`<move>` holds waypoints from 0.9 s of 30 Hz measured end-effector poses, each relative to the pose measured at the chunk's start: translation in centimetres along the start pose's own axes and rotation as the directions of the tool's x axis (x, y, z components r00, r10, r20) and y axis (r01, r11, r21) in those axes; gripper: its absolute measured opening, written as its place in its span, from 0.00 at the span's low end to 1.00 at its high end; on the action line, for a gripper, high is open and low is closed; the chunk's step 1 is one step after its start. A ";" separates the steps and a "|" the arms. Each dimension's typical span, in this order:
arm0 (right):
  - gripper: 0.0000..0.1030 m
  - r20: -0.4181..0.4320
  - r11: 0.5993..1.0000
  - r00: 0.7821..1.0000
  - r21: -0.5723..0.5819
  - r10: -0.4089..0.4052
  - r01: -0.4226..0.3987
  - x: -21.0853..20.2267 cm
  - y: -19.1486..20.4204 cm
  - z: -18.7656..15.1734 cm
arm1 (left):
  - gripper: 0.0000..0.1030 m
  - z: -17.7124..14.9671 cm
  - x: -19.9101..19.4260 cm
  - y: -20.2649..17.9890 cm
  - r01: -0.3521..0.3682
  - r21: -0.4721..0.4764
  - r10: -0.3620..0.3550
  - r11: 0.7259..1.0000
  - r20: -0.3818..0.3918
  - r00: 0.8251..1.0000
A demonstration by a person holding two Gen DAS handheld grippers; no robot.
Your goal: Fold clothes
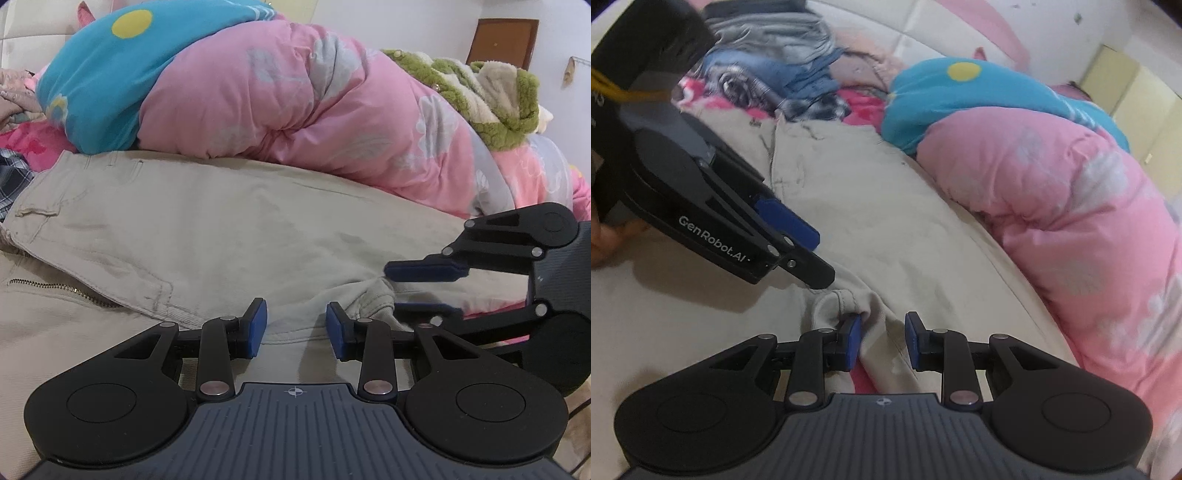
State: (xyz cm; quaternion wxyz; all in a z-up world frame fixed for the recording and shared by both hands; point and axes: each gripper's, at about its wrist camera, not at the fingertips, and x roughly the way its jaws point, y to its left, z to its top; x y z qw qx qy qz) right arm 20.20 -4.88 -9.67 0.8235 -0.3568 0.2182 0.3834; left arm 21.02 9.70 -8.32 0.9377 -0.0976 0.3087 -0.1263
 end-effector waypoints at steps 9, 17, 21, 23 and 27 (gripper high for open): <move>0.01 0.084 1.000 0.996 0.006 -0.017 0.016 -1.6 1.4 -0.4 | 0.35 0.1 0.2 0.2 -0.004 -0.016 0.004 1.000 0.002 1.000; 0.00 0.069 0.999 0.998 0.044 0.000 -0.003 -2.1 1.9 -1.3 | 0.35 0.2 0.1 0.6 -0.019 -0.042 0.020 0.999 0.012 1.000; 0.00 0.058 0.999 0.998 0.041 0.012 -0.015 -1.9 2.3 -1.7 | 0.35 0.3 0.1 1.1 -0.038 -0.068 0.040 0.997 0.024 0.999; 0.00 0.055 0.999 0.998 0.032 0.010 -0.012 -1.8 2.5 -1.7 | 0.34 0.4 -0.1 1.4 -0.046 -0.085 0.049 0.995 0.039 0.998; 0.02 0.050 0.998 0.999 0.066 0.007 -0.010 -2.1 2.2 -1.8 | 0.35 0.7 -0.9 1.6 -0.040 -0.107 0.048 0.993 0.075 0.996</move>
